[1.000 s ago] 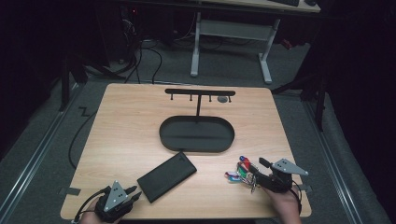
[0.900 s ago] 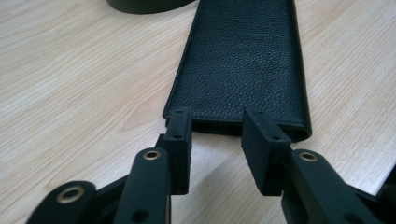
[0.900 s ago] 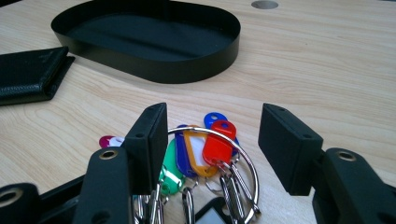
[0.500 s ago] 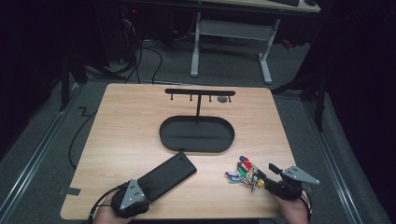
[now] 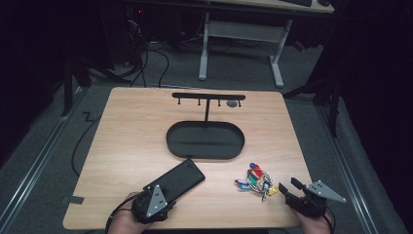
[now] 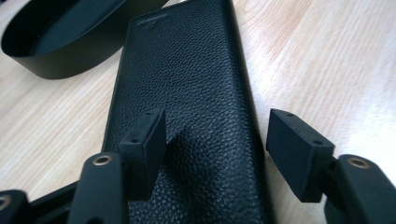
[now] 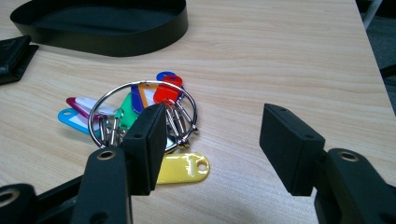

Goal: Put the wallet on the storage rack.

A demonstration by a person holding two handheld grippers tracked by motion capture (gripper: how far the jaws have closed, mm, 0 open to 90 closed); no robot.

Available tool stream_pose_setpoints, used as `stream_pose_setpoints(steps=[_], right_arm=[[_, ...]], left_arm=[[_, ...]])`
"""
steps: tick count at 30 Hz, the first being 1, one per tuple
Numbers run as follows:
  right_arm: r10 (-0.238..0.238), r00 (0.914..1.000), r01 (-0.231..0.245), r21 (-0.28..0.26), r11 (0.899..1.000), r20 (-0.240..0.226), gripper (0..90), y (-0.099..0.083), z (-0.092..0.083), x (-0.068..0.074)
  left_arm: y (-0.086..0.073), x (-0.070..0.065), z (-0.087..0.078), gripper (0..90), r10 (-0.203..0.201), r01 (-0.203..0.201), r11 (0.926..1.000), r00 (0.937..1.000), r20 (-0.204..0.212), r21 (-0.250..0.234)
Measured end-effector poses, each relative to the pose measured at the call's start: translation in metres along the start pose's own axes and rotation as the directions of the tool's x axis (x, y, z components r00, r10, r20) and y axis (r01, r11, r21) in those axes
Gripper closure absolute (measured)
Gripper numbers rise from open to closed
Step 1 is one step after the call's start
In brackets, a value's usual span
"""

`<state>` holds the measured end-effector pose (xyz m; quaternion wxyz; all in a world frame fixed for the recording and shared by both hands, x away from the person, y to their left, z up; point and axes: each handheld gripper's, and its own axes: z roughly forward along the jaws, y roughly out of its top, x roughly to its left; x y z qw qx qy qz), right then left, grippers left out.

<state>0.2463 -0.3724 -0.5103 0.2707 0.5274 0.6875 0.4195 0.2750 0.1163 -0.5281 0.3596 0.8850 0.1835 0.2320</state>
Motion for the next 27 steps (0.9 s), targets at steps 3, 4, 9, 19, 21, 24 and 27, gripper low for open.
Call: stream_pose_setpoints(steps=[3,4,9,19,21,24,27], right_arm=[[0.005,1.0000,-0.005,0.006,1.000,0.002,41.8,-0.001,0.002,-0.001],[0.008,1.0000,-0.008,0.009,1.000,-0.001,41.8,-0.001,0.003,-0.002],[-0.006,0.9999,0.006,0.008,1.000,-0.008,41.8,-0.001,0.004,-0.001],[0.020,0.9998,-0.020,-0.004,1.000,-0.009,41.7,0.001,0.004,-0.003],[0.019,0.9998,-0.020,-0.009,1.000,-0.010,41.8,0.002,0.004,-0.004],[0.024,0.9995,-0.024,-0.008,1.000,-0.020,41.8,0.003,0.007,-0.003],[0.015,0.9994,-0.015,-0.001,1.000,-0.032,41.8,0.004,0.011,-0.002]], left_arm=[[0.000,-0.002,0.002,37.3,0.031,-0.031,0.9995,0.9993,-0.023,0.007],[-0.001,-0.002,0.002,37.4,0.033,-0.033,0.9995,0.9992,-0.023,0.005],[-0.003,-0.001,0.001,38.8,0.033,-0.033,0.9994,0.9993,-0.020,-0.007],[0.002,-0.010,-0.001,57.0,0.096,-0.095,0.9954,0.9938,-0.057,0.012],[0.000,-0.010,-0.002,59.1,0.087,-0.087,0.9962,0.9947,-0.056,0.000],[-0.001,-0.010,-0.004,64.7,0.081,-0.081,0.9967,0.9945,-0.067,-0.005],[-0.001,-0.011,-0.005,68.0,0.089,-0.089,0.9960,0.9933,-0.074,-0.004]])
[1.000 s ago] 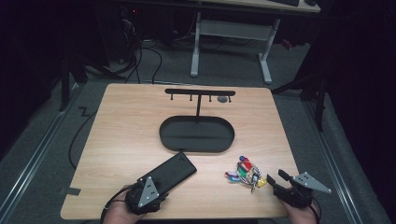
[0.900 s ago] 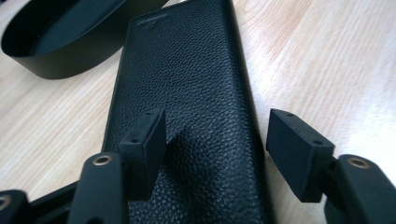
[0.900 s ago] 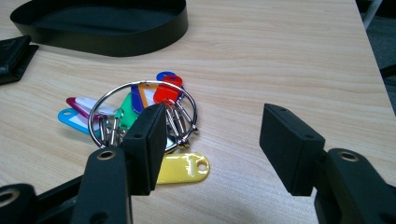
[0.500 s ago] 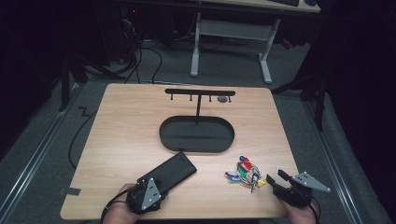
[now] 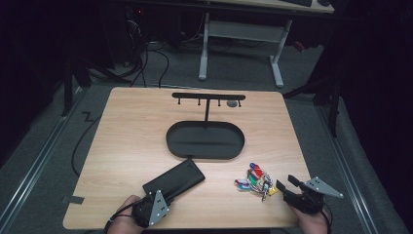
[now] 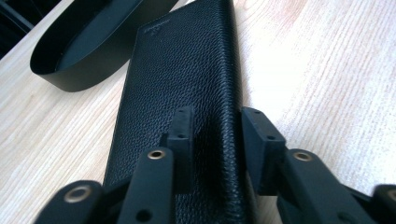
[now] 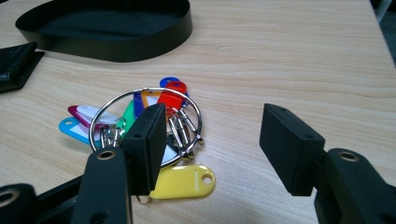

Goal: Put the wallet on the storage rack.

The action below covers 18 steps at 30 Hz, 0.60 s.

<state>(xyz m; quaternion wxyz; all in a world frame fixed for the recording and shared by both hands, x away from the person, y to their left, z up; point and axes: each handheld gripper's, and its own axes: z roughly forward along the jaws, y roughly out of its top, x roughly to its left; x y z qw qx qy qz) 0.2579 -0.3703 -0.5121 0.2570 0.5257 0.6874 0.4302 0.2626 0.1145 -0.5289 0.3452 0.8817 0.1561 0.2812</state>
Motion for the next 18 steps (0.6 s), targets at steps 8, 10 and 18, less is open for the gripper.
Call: stream_pose_setpoints(steps=[8,10,18], right_arm=[[-0.003,0.9999,0.003,0.003,1.000,-0.014,41.8,0.004,0.008,0.001],[-0.008,0.9998,0.008,0.000,1.000,-0.018,41.8,0.005,0.009,0.002],[-0.003,0.9999,0.003,-0.005,1.000,-0.016,41.8,0.006,0.008,0.003]], left_arm=[[-0.004,0.007,-0.009,74.1,-0.057,0.057,0.9981,0.9982,0.018,-0.025],[-0.005,0.010,-0.012,76.1,-0.083,0.084,0.9957,0.9962,0.026,-0.040],[-0.008,0.018,-0.023,79.1,-0.136,0.138,0.9878,0.9900,0.038,-0.072]])
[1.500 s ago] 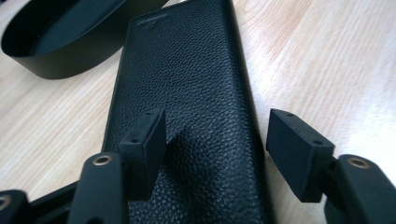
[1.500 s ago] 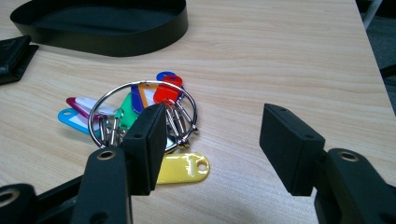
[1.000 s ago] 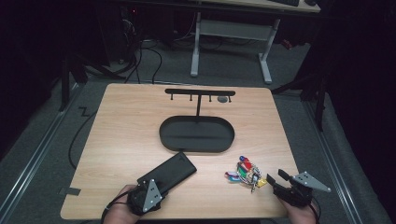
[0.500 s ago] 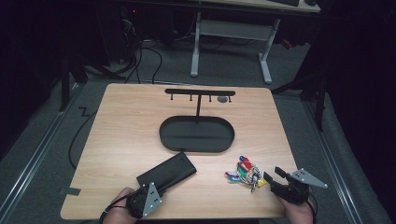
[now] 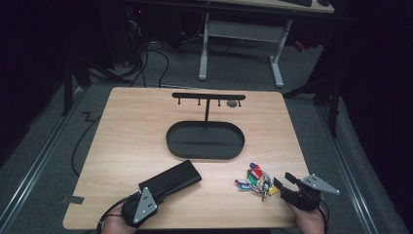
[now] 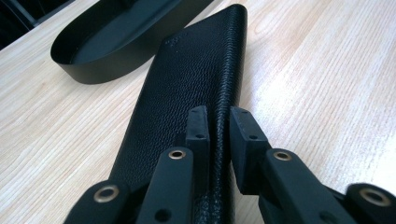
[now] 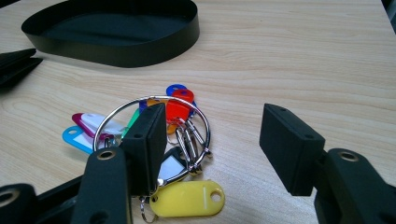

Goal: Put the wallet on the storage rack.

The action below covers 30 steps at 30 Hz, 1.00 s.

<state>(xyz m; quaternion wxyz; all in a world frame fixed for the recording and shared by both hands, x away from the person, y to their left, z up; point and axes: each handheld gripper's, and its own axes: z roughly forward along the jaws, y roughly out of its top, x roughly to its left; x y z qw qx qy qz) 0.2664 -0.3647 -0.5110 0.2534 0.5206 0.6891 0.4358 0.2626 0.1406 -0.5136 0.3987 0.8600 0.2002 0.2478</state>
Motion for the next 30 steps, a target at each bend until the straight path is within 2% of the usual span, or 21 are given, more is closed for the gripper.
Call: stream_pose_setpoints(steps=[6,11,13,17,22,24,27,30], right_arm=[[-0.004,1.0000,0.004,-0.001,1.000,0.001,41.8,0.000,0.000,-0.001],[0.003,1.0000,-0.003,0.002,1.000,0.002,41.8,-0.001,0.000,-0.002],[0.008,1.0000,-0.008,0.003,1.000,0.002,41.8,-0.001,0.000,-0.002],[0.005,1.0000,-0.005,0.003,1.000,0.001,41.8,0.000,0.000,-0.001],[0.003,1.0000,-0.003,0.002,1.000,0.001,41.8,0.000,0.000,-0.001],[0.003,1.0000,-0.003,0.002,1.000,0.001,41.8,0.000,0.000,-0.001],[0.004,1.0000,-0.004,0.002,1.000,0.001,41.8,-0.001,0.000,-0.001],[0.003,1.0000,-0.003,0.004,1.000,-0.002,41.8,-0.001,0.001,-0.002]], left_arm=[[0.001,0.004,-0.006,80.1,-0.039,0.039,0.9988,0.9992,0.008,-0.030],[0.002,0.008,-0.012,81.2,-0.078,0.078,0.9950,0.9969,0.014,-0.061],[0.002,0.011,-0.015,81.3,-0.106,0.107,0.9913,0.9941,0.022,-0.076],[0.002,0.014,-0.021,82.1,-0.135,0.137,0.9861,0.9904,0.030,-0.094],[0.004,0.015,-0.025,82.8,-0.176,0.181,0.9774,0.9830,0.050,-0.110],[0.005,0.015,-0.027,83.0,-0.194,0.202,0.9718,0.9785,0.069,-0.122],[0.007,0.014,-0.028,83.2,-0.195,0.203,0.9706,0.9782,0.071,-0.129],[0.007,0.015,-0.028,83.2,-0.212,0.220,0.9660,0.9744,0.076,-0.135]])
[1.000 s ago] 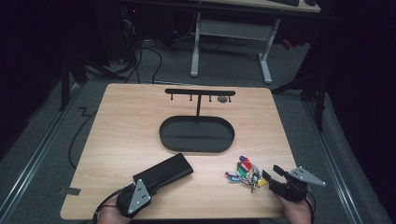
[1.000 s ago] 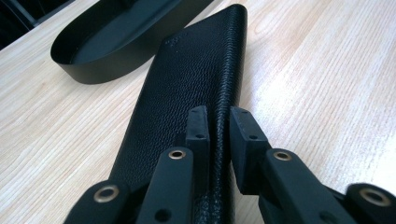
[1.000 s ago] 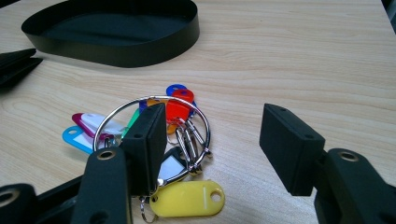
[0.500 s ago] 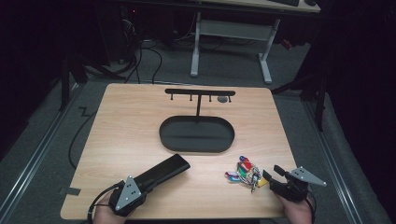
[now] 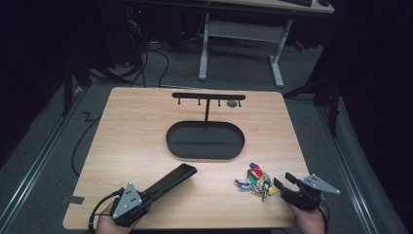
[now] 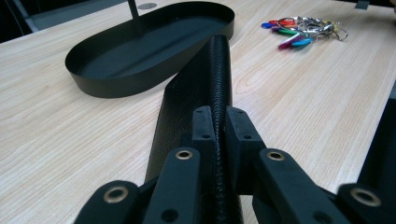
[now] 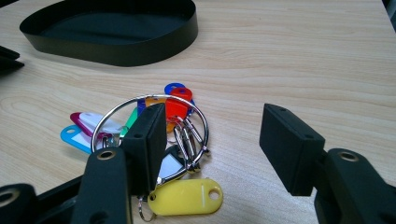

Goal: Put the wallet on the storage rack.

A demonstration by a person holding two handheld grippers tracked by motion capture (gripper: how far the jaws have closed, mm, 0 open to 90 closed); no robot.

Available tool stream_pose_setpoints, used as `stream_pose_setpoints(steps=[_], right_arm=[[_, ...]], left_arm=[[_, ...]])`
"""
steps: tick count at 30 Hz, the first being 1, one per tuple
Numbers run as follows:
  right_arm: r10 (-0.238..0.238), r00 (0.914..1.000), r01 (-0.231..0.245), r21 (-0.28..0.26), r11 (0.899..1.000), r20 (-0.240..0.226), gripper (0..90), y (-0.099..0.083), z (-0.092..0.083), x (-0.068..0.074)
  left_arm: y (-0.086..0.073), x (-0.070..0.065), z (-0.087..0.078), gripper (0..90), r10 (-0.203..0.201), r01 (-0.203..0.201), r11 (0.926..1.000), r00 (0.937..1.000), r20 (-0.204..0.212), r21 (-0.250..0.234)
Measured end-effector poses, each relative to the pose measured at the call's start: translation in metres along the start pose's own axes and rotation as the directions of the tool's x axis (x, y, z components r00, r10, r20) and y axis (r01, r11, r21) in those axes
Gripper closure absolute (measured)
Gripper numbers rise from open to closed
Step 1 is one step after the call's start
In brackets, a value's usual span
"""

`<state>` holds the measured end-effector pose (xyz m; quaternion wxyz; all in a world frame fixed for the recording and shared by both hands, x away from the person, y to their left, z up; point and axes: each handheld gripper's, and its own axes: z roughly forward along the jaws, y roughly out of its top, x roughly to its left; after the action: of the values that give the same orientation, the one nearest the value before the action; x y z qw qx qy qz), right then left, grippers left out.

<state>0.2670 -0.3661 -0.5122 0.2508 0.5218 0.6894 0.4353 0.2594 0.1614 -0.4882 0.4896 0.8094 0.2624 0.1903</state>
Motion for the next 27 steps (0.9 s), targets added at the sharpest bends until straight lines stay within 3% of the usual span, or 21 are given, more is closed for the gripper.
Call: stream_pose_setpoints(steps=[9,15,27], right_arm=[[0.001,1.0000,-0.001,0.007,1.000,-0.002,41.8,0.000,0.001,0.000],[0.000,1.0000,0.000,0.007,1.000,0.000,41.8,0.000,0.002,-0.001],[0.001,1.0000,-0.001,0.014,1.000,-0.003,41.8,-0.001,0.002,-0.001]], left_arm=[[0.002,0.009,-0.003,83.4,-0.068,0.068,0.9972,0.9977,0.006,-0.031],[0.002,0.015,-0.006,83.4,-0.090,0.090,0.9945,0.9959,-0.004,-0.053],[-0.006,0.039,-0.013,82.8,-0.162,0.158,0.9817,0.9861,-0.035,-0.107]])
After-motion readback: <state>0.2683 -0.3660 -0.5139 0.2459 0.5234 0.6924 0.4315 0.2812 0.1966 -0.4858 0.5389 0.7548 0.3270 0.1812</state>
